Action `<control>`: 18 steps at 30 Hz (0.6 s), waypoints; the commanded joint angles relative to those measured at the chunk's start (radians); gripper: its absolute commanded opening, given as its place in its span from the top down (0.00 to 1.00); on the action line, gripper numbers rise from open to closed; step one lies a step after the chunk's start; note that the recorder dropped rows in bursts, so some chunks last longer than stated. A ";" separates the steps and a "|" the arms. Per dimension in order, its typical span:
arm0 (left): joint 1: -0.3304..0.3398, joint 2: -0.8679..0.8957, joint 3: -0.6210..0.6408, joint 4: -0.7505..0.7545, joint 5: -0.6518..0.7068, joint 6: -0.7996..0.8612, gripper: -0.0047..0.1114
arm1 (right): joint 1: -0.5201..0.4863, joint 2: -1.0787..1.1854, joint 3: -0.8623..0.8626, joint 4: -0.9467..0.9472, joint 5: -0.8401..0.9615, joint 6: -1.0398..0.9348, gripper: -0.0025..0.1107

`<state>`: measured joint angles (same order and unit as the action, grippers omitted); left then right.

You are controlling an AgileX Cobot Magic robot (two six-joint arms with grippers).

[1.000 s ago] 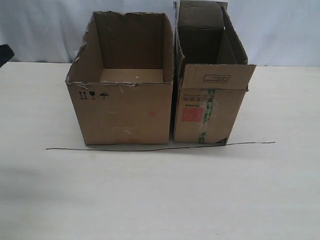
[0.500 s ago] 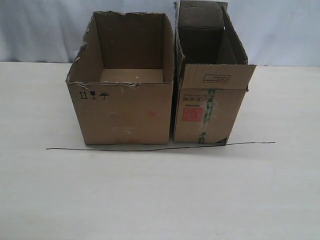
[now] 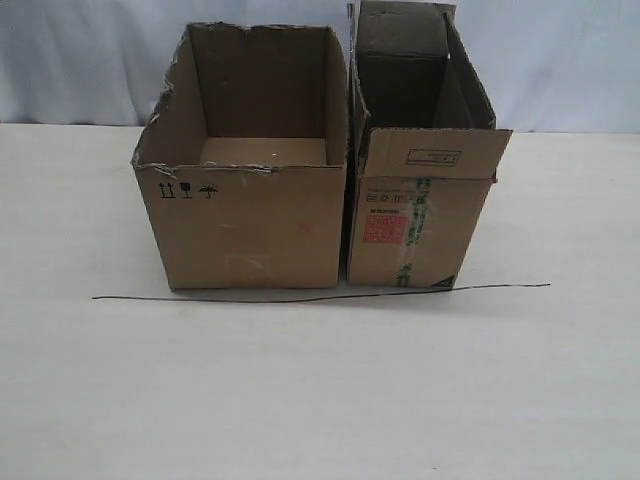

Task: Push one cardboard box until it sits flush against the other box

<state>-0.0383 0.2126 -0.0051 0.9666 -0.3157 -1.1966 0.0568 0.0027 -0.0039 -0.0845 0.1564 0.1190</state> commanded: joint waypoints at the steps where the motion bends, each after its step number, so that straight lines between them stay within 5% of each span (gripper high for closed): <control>1: -0.055 -0.095 0.003 -0.014 0.154 -0.035 0.96 | 0.004 -0.003 0.004 0.002 0.004 -0.001 0.93; 18: -0.067 -0.104 0.005 0.014 0.272 -0.035 0.96 | 0.004 -0.003 0.004 0.002 0.004 -0.001 0.93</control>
<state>-0.0981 0.1124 -0.0051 0.9858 -0.0509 -1.2242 0.0568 0.0027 -0.0039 -0.0845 0.1564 0.1190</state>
